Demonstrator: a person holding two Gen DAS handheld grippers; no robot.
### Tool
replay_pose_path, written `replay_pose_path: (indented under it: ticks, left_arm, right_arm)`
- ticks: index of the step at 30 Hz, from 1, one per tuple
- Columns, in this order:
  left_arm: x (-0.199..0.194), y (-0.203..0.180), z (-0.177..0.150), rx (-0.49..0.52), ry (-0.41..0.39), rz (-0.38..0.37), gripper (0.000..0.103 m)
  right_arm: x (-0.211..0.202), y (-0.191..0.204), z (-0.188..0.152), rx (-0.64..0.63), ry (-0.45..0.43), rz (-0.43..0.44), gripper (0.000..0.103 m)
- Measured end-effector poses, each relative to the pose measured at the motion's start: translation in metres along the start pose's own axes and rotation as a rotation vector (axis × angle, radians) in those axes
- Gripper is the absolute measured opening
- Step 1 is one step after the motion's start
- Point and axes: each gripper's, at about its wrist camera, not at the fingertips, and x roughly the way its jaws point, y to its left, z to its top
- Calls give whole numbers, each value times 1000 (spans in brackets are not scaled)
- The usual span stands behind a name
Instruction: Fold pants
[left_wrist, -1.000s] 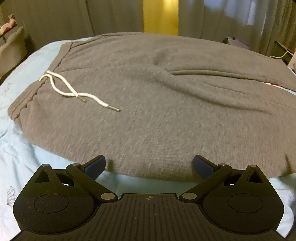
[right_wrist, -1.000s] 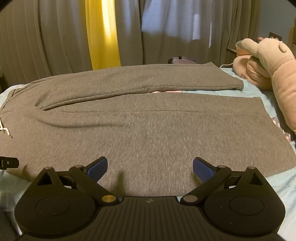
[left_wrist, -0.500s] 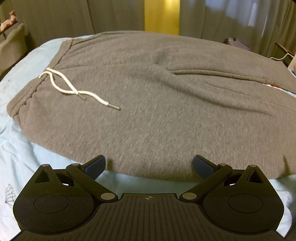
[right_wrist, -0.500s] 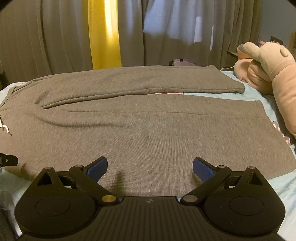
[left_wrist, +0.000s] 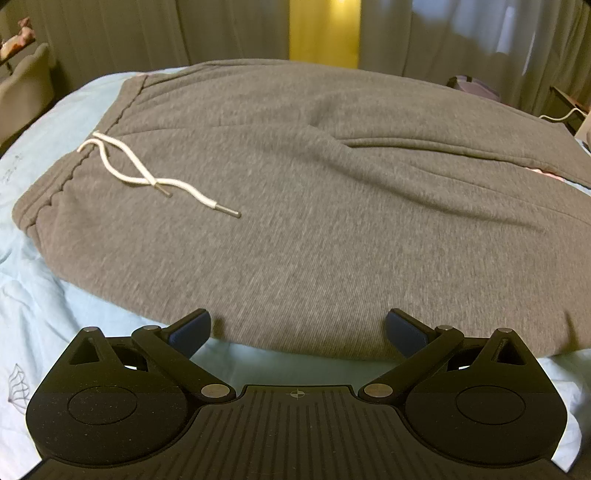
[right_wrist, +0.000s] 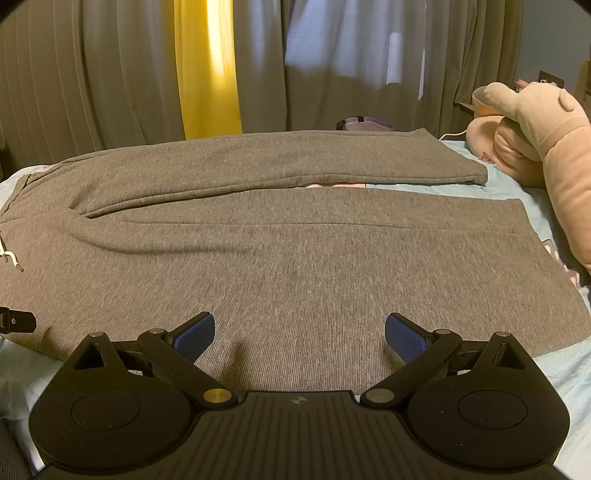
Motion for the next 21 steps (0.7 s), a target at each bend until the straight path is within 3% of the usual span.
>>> replay_pose_path:
  ticks: [21]
  left_arm:
    - [1,2,0,-13,10,-5,103]
  right_arm:
    - [0,-1,0,8,-3,3,99]
